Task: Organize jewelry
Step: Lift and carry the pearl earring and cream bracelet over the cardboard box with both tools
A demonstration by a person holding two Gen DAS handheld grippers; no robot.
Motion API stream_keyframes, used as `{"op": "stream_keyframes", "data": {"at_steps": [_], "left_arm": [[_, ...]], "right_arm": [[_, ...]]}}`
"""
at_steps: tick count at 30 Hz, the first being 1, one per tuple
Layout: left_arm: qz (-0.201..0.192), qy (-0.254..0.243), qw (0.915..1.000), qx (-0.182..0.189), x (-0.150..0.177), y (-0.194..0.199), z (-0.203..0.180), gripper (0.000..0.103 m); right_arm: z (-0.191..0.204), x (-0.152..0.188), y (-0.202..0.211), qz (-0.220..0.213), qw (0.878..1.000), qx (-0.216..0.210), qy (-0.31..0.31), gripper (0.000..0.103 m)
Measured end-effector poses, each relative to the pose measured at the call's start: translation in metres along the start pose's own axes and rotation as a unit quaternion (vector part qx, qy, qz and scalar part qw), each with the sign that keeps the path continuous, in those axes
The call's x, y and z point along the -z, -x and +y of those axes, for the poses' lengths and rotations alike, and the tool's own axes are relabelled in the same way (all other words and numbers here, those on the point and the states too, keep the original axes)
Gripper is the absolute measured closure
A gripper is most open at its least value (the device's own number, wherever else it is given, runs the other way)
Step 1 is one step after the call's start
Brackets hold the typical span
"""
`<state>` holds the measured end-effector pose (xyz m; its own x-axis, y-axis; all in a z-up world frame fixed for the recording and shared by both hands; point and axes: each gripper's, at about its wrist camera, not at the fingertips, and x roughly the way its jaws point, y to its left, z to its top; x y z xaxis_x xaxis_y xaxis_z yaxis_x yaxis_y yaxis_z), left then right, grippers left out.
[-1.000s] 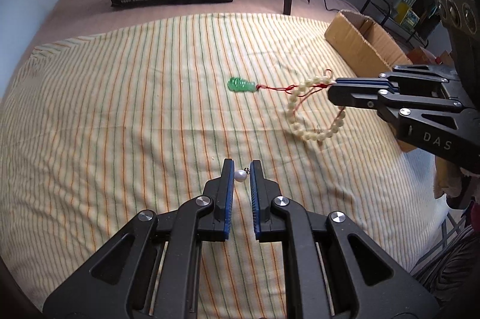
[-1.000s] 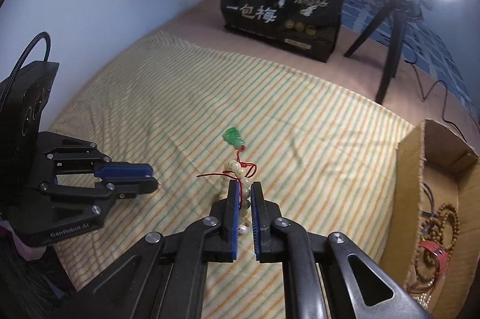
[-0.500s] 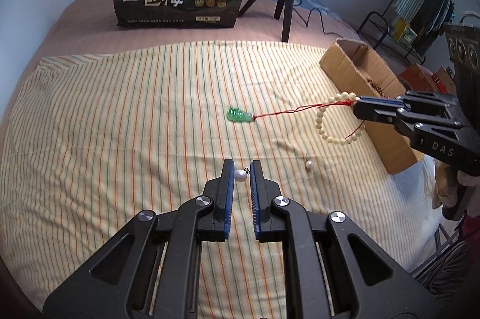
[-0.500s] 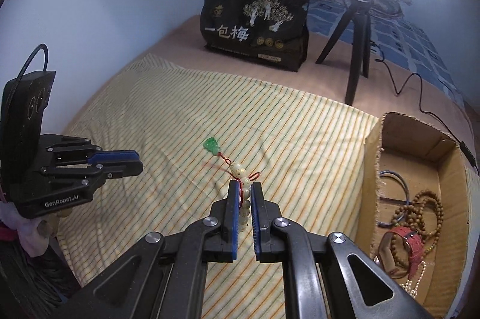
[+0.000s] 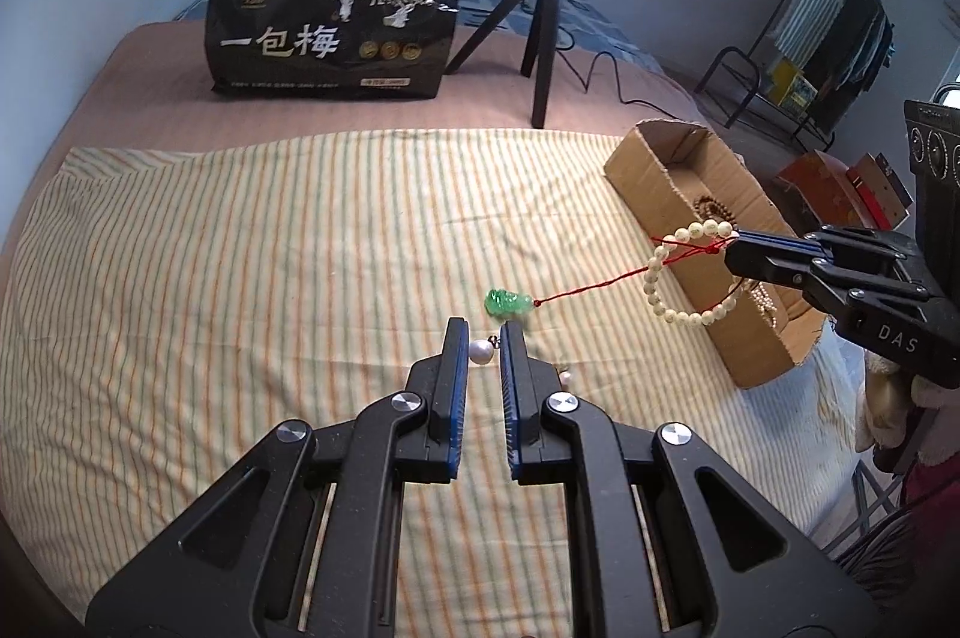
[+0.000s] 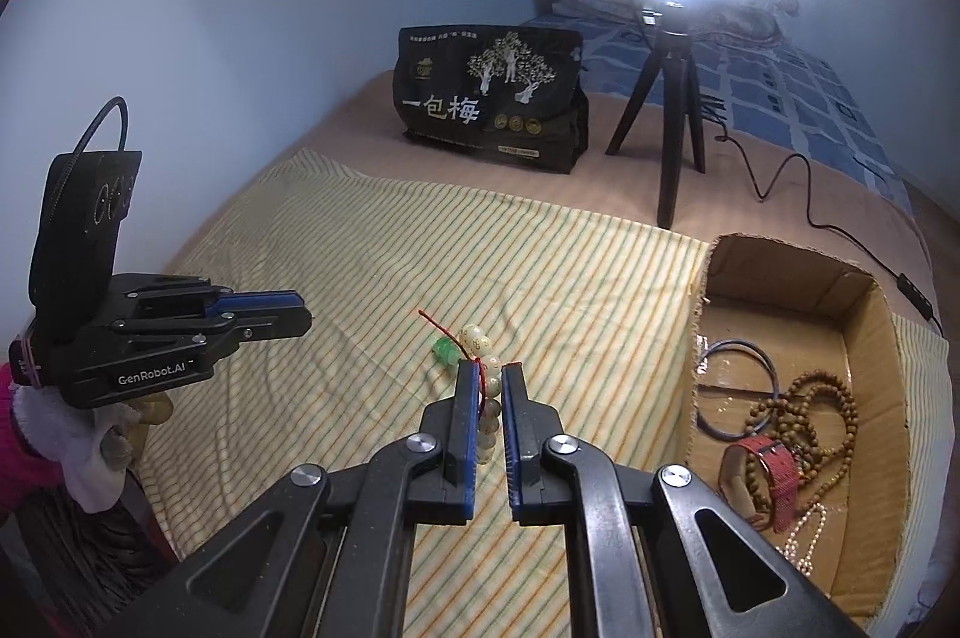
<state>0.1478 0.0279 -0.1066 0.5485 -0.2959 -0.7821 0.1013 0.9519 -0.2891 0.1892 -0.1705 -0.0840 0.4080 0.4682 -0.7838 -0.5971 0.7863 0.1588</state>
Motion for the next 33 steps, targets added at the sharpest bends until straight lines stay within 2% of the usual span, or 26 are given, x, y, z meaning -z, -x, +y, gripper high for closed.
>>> {"op": "stream_keyframes", "data": {"at_steps": [17, 33], "left_arm": [[-0.004, -0.021, 0.9993, 0.031, -0.012, -0.010, -0.045, 0.094], [-0.023, -0.047, 0.9965, 0.065, -0.027, -0.009, -0.097, 0.094]], "right_arm": [[-0.044, 0.014, 0.034, -0.035, 0.994, -0.042, -0.092, 0.098], [-0.074, 0.022, 0.079, -0.084, 0.988, -0.020, -0.131, 0.098]]}}
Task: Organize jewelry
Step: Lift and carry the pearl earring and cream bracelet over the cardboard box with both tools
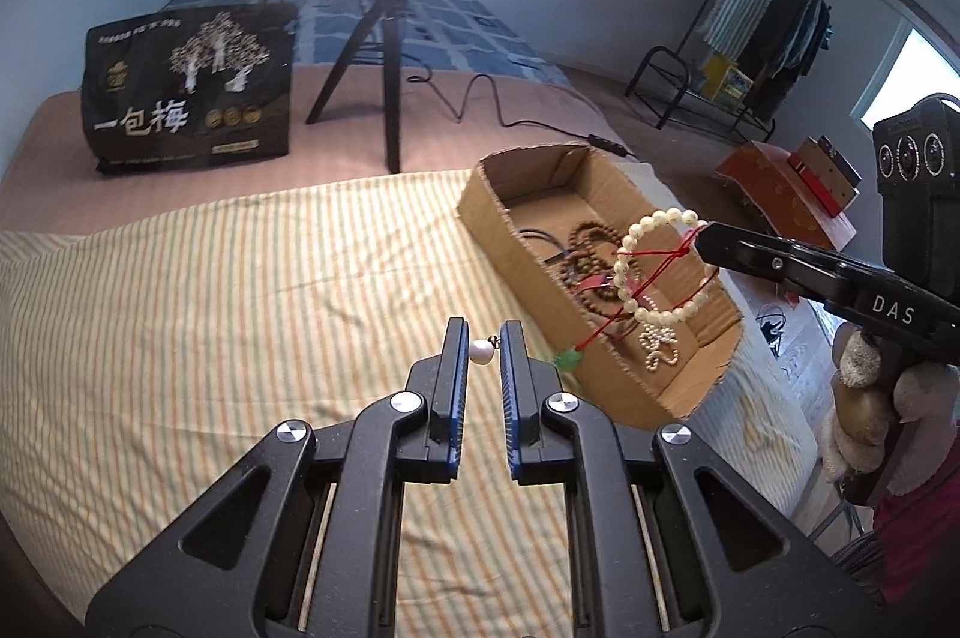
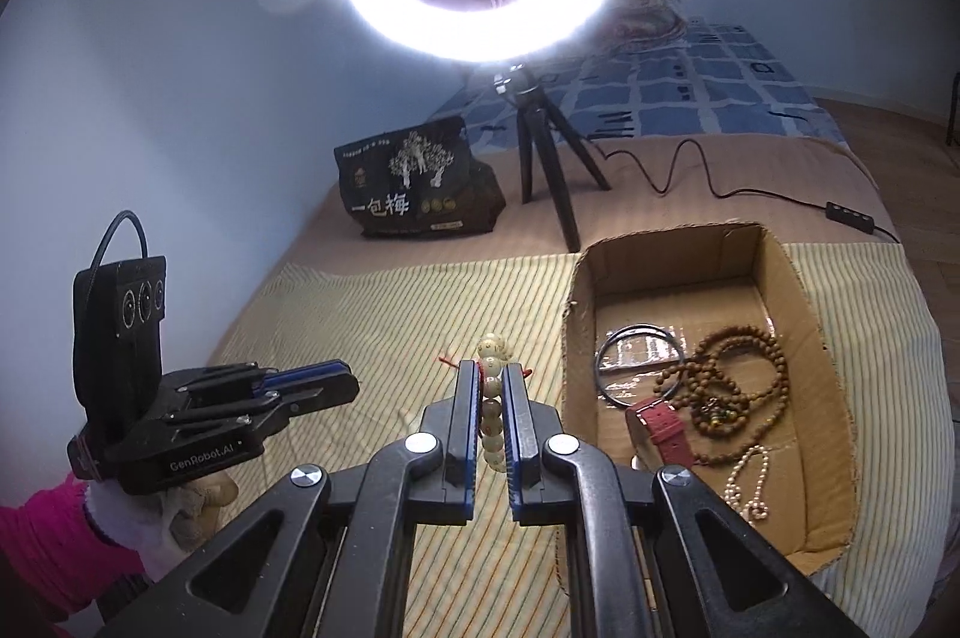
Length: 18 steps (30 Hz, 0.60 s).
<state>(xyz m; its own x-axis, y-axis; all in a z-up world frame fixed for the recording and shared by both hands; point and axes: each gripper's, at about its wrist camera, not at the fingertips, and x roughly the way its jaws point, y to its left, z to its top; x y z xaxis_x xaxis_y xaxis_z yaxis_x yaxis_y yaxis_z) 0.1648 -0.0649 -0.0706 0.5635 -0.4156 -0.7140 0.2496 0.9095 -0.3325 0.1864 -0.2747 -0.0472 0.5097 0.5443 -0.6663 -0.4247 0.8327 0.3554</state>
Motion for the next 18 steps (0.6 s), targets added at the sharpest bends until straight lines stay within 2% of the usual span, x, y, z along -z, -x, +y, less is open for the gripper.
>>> {"op": "stream_keyframes", "data": {"at_steps": [5, 8, 18], "left_arm": [[-0.005, -0.013, 0.9999, 0.006, -0.004, -0.003, -0.015, 0.094], [-0.007, -0.014, 0.9998, 0.013, -0.006, -0.004, -0.023, 0.094], [-0.022, -0.025, 0.9989, 0.032, -0.020, -0.005, -0.050, 0.094]], "right_arm": [[-0.008, -0.002, 0.009, -0.011, 1.000, 0.010, -0.005, 0.098], [-0.010, -0.004, 0.014, -0.019, 0.999, 0.030, 0.000, 0.098], [-0.018, -0.013, 0.043, -0.064, 0.997, 0.040, -0.009, 0.098]]}}
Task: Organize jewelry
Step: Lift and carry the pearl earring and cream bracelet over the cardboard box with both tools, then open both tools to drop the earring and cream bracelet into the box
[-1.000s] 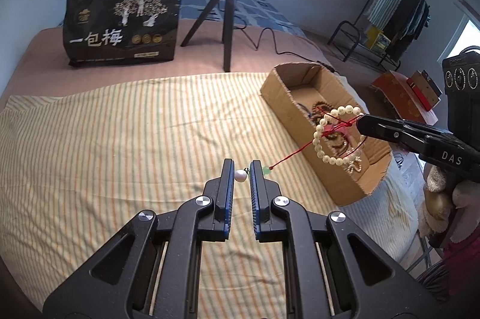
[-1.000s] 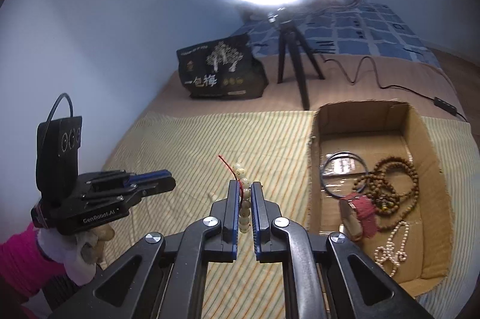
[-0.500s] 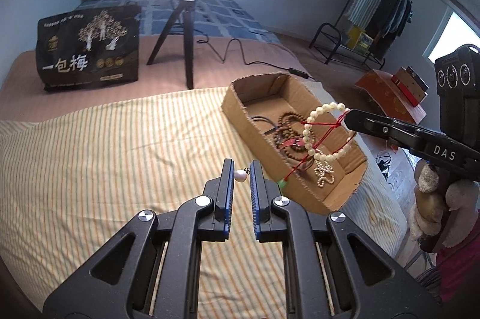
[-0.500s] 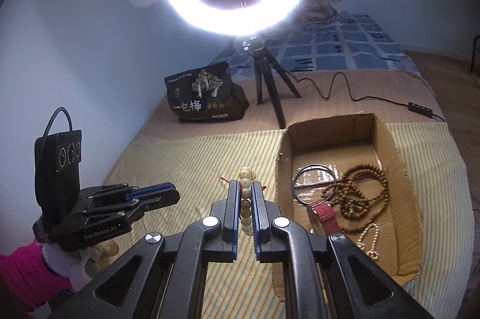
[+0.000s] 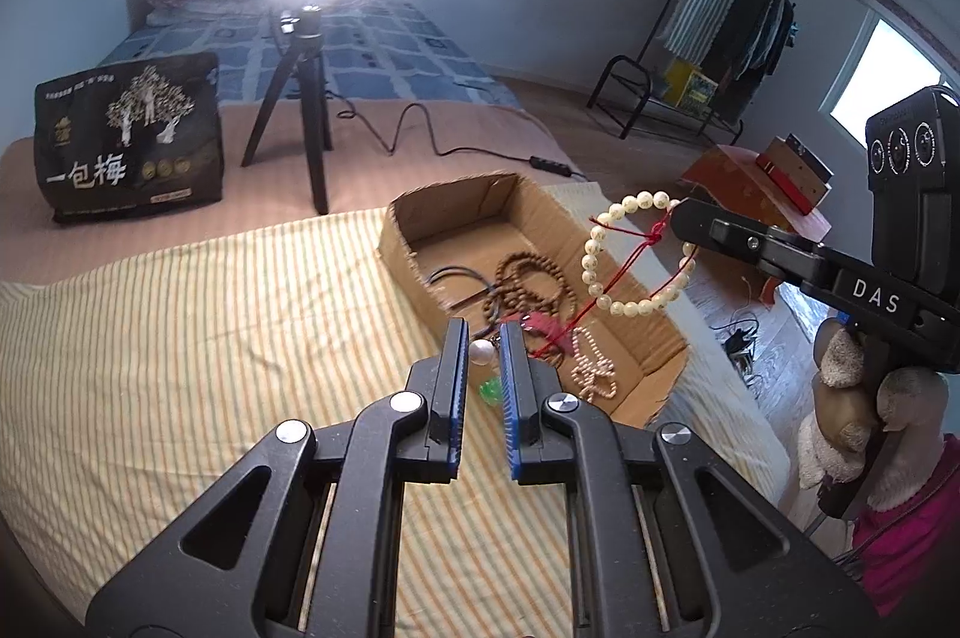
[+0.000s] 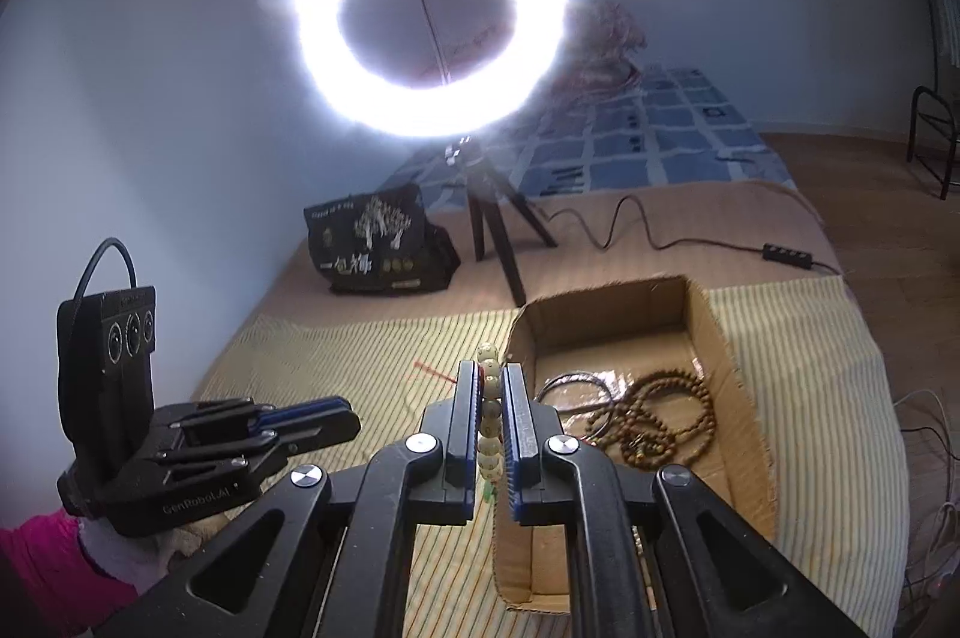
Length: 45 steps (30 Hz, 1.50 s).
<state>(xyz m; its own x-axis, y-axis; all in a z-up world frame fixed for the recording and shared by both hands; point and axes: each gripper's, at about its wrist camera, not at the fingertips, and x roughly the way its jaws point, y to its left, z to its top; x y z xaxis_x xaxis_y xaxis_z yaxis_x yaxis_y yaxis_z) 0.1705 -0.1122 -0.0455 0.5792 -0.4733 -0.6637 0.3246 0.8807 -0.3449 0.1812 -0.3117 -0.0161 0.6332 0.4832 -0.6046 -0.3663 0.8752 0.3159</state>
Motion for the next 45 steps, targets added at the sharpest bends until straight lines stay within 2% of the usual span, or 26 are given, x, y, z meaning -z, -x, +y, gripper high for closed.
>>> {"op": "stream_keyframes", "data": {"at_steps": [13, 32, 36, 37, 39, 45], "left_arm": [[-0.004, -0.011, 0.9997, 0.020, -0.014, -0.019, -0.029, 0.094], [0.030, -0.009, 0.9989, 0.034, -0.016, -0.076, -0.045, 0.094], [0.032, -0.016, 0.9989, 0.031, -0.016, -0.078, -0.049, 0.093], [0.031, -0.019, 0.9989, 0.029, -0.015, -0.079, -0.050, 0.084], [0.030, -0.019, 0.9990, 0.027, -0.014, -0.078, -0.050, 0.076], [0.032, -0.017, 0.9990, 0.027, -0.014, -0.075, -0.048, 0.076]], "right_arm": [[-0.027, -0.011, 0.024, -0.039, 0.999, 0.023, -0.027, 0.098], [-0.064, 0.001, 0.009, -0.005, 0.996, 0.079, -0.035, 0.097], [-0.068, 0.002, 0.010, -0.006, 0.996, 0.084, -0.040, 0.083], [-0.070, 0.002, 0.011, -0.005, 0.995, 0.086, -0.043, 0.082], [-0.071, 0.002, 0.010, -0.005, 0.995, 0.088, -0.045, 0.077], [-0.071, 0.003, 0.010, -0.002, 0.994, 0.094, -0.046, 0.072]]}}
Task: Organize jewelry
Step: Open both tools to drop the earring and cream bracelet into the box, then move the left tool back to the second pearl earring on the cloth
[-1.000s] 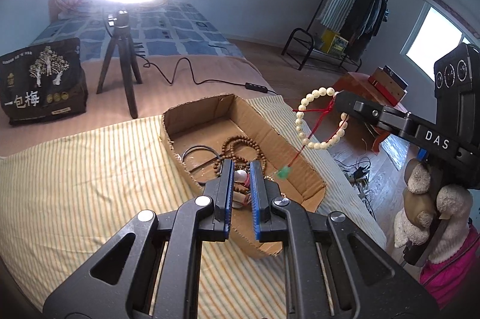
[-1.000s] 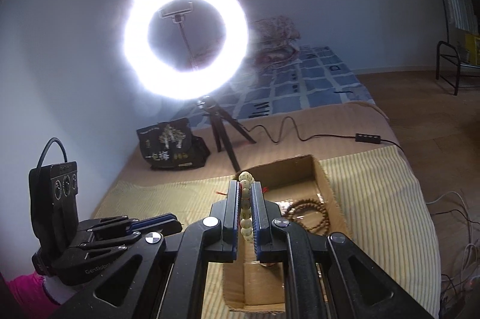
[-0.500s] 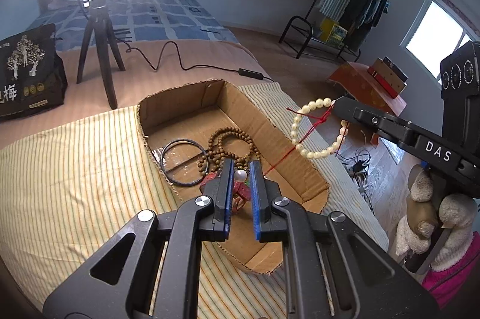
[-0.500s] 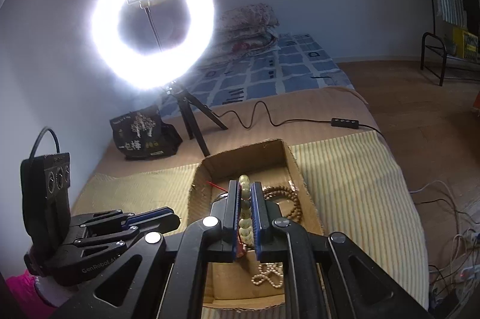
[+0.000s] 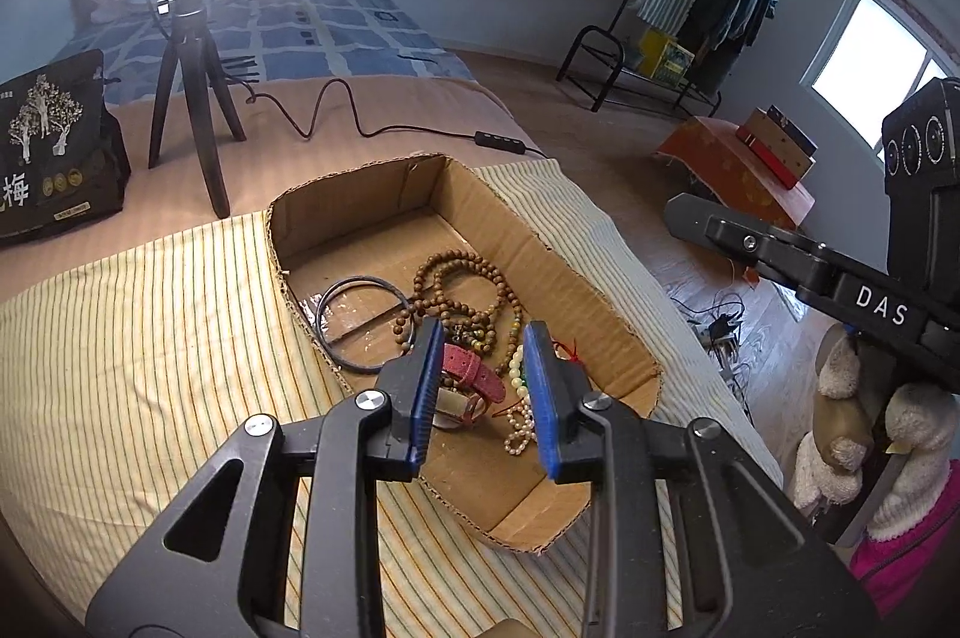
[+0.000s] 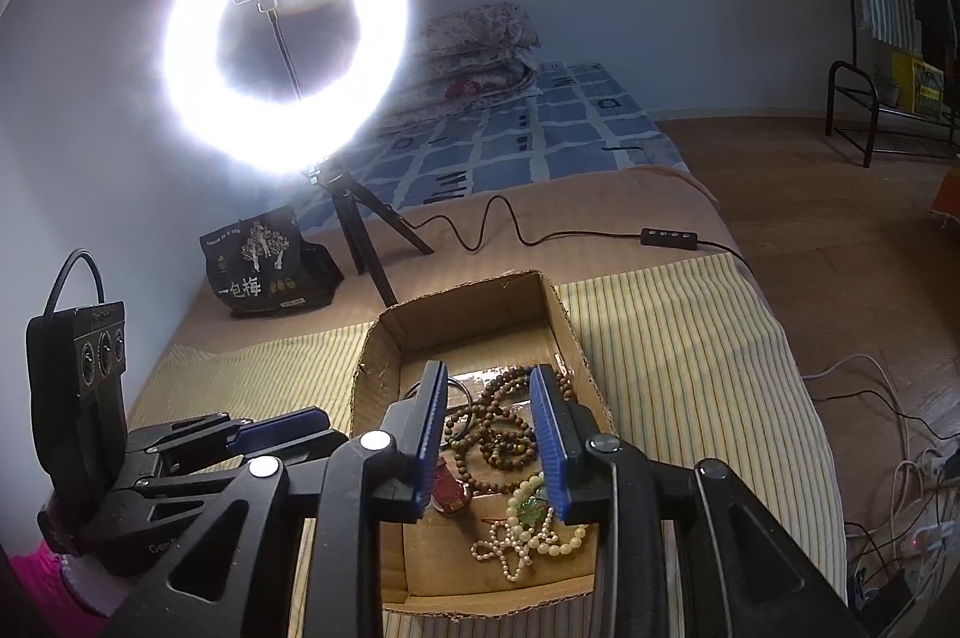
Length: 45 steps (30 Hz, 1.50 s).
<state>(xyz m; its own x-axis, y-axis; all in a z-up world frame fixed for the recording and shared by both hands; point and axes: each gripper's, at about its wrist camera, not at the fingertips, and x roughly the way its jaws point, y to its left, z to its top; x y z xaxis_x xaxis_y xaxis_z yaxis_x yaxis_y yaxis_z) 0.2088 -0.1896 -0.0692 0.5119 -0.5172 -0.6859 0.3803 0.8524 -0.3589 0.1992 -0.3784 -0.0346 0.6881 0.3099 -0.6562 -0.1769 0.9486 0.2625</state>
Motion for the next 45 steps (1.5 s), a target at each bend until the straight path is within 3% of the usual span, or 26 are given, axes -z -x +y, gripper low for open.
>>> {"op": "stream_keyframes", "data": {"at_steps": [11, 13, 20, 22, 34, 37, 45], "left_arm": [[-0.009, -0.002, 0.9998, -0.018, 0.002, 0.016, 0.009, 0.076], [-0.009, -0.003, 0.9997, -0.022, 0.003, 0.019, 0.010, 0.076], [-0.010, -0.017, 0.9991, -0.039, 0.008, 0.030, 0.017, 0.076], [-0.008, -0.021, 0.9988, -0.044, 0.011, 0.033, 0.021, 0.064], [0.005, -0.010, 0.9966, -0.082, 0.037, 0.060, 0.070, 0.061], [0.015, -0.005, 0.9955, -0.093, 0.047, 0.062, 0.085, 0.061], [0.044, 0.014, 0.9935, -0.104, 0.073, 0.059, 0.115, 0.061]], "right_arm": [[0.011, 0.002, 0.003, 0.001, 1.000, 0.007, 0.015, 0.054], [0.014, 0.002, 0.003, 0.000, 1.000, 0.011, 0.019, 0.042], [0.023, 0.003, 0.009, -0.003, 0.999, 0.026, 0.030, 0.021], [0.026, 0.004, 0.010, -0.002, 0.999, 0.032, 0.035, 0.013], [0.051, 0.017, 0.007, 0.019, 0.996, 0.055, 0.071, 0.012], [0.059, 0.019, 0.009, 0.017, 0.995, 0.059, 0.079, 0.002], [0.072, 0.026, 0.013, 0.013, 0.995, 0.056, 0.077, 0.001]]}}
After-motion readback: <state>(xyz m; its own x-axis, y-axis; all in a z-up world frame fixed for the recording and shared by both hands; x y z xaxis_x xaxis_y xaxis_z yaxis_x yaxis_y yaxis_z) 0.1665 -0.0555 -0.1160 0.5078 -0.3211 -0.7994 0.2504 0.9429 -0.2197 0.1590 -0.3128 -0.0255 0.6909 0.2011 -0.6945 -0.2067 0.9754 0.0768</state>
